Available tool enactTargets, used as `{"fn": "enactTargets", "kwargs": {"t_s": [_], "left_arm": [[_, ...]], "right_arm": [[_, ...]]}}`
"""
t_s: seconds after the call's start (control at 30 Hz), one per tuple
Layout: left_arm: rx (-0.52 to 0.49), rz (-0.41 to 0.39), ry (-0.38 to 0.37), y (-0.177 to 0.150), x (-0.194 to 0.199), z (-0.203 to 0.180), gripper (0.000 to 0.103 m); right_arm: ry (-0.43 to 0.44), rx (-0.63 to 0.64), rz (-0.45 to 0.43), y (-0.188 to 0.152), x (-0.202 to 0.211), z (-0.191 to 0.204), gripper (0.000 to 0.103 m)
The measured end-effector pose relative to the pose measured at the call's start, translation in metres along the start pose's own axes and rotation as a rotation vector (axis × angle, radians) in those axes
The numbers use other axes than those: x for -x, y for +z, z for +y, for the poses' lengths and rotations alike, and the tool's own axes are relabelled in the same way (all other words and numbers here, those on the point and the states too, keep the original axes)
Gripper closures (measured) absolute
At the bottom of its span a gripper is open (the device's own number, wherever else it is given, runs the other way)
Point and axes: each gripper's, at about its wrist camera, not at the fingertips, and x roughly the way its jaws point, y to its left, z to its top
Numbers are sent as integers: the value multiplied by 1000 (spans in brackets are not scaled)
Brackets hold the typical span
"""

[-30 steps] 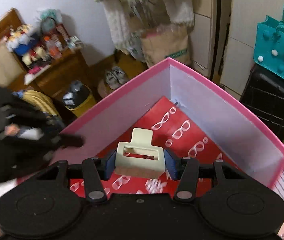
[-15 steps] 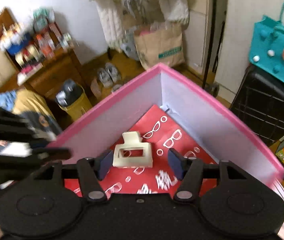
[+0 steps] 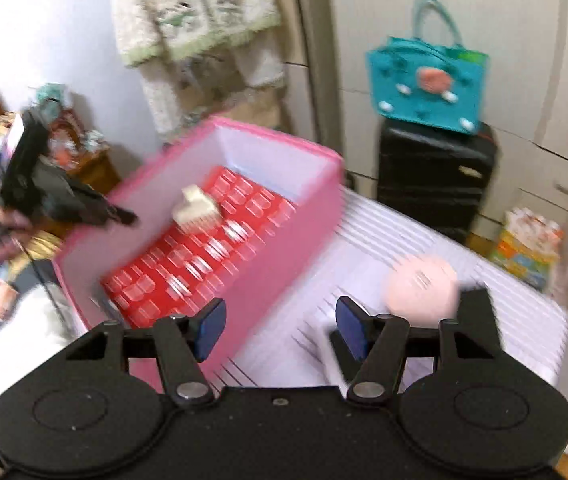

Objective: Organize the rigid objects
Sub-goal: 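Carry the claw clip into the pink box and open the right gripper, then grasp the grey TD-LTE battery pack with the right gripper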

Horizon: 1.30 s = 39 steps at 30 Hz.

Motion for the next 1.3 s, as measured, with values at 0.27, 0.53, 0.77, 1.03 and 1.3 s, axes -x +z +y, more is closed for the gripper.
{"fn": "enactTargets", "kwargs": {"t_s": [0.27, 0.53, 0.77, 1.03, 1.3], "left_arm": [[33, -10, 6, -2, 0, 1, 100], [9, 23, 25, 8, 4, -3, 99], [101, 58, -27, 8, -4, 13, 97], [43, 9, 33, 5, 4, -2, 100], [21, -35, 23, 4, 13, -1, 101]], "right_arm": [[-142, -69, 34, -81, -12, -32, 37], [-200, -97, 80, -117, -29, -47, 32], [-208, -80, 89, -125, -39, -47, 31], [-196, -100, 95, -120, -39, -49, 36], [-162, -146, 57, -109, -21, -50, 37]]}}
